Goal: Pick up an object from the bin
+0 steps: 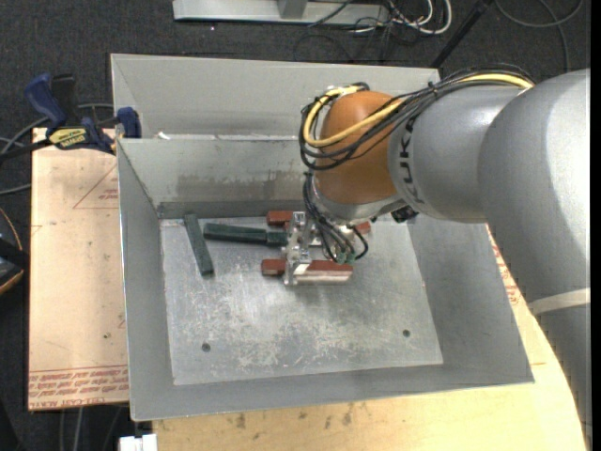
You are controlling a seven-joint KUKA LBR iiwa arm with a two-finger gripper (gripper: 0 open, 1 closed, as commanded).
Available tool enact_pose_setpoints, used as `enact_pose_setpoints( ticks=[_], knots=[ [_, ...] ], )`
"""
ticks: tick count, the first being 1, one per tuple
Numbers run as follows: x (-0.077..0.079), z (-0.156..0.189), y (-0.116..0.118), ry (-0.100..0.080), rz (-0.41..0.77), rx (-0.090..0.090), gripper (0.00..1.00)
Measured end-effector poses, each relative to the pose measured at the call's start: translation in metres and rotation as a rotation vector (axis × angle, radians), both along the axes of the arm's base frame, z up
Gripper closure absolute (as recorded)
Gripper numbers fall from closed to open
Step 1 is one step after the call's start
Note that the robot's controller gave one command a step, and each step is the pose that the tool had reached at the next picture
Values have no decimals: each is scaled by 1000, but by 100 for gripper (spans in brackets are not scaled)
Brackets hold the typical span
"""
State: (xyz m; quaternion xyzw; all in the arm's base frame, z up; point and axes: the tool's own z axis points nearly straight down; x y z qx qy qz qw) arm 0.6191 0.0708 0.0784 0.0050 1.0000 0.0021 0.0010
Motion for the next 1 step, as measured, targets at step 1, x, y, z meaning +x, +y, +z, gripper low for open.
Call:
enact_pose_setpoints(
  ticks=[1],
  knots=[
    [0, 0, 0, 0, 0, 0, 100]
  ],
)
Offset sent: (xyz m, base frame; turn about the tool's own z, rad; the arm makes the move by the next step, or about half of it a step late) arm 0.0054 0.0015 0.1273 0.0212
